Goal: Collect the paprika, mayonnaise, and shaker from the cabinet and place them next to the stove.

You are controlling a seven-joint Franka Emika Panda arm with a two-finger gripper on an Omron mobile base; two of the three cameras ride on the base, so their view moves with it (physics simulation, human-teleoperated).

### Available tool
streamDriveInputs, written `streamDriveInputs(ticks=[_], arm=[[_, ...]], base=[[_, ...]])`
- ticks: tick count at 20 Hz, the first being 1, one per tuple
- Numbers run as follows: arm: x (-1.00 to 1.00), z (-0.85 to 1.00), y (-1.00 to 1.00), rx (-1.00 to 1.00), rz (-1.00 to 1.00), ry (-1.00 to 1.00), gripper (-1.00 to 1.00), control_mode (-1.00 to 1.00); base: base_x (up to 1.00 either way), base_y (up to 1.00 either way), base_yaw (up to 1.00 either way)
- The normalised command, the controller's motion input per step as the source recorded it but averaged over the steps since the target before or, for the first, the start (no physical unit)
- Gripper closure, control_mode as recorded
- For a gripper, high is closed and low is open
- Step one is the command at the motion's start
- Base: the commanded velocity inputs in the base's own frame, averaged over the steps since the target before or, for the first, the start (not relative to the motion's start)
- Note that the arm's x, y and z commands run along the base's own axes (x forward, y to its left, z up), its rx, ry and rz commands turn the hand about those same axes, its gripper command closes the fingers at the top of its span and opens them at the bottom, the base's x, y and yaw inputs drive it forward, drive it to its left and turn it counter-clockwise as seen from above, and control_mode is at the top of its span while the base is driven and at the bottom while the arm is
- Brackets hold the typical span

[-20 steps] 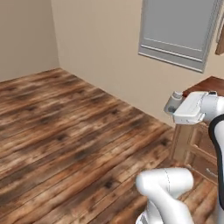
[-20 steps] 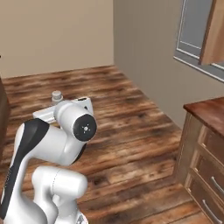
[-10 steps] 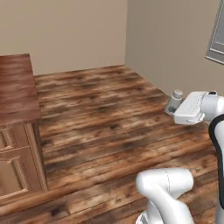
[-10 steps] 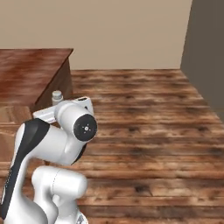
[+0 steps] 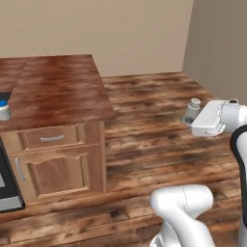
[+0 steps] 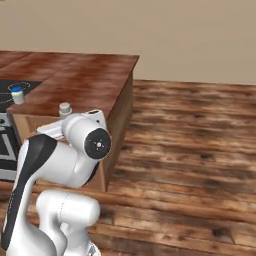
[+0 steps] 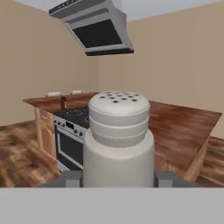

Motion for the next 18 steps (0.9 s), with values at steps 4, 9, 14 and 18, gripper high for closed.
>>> streamDriveInputs(ticks=[4,9,14,18], arm=[[0.0,0.0,0.0,0.0,0.0,0.0,1.0,1.0],[0.0,0.0,0.0,0.0,0.0,0.0,1.0,1.0],[0.0,0.0,0.0,0.0,0.0,0.0,1.0,1.0],[0.0,0.0,0.0,0.0,0.0,0.0,1.0,1.0]], base=[[0.48,1.0,0.18],[0.74,0.69,0.09],[0.79,0.64,0.09],[0.56,0.53,0.11]])
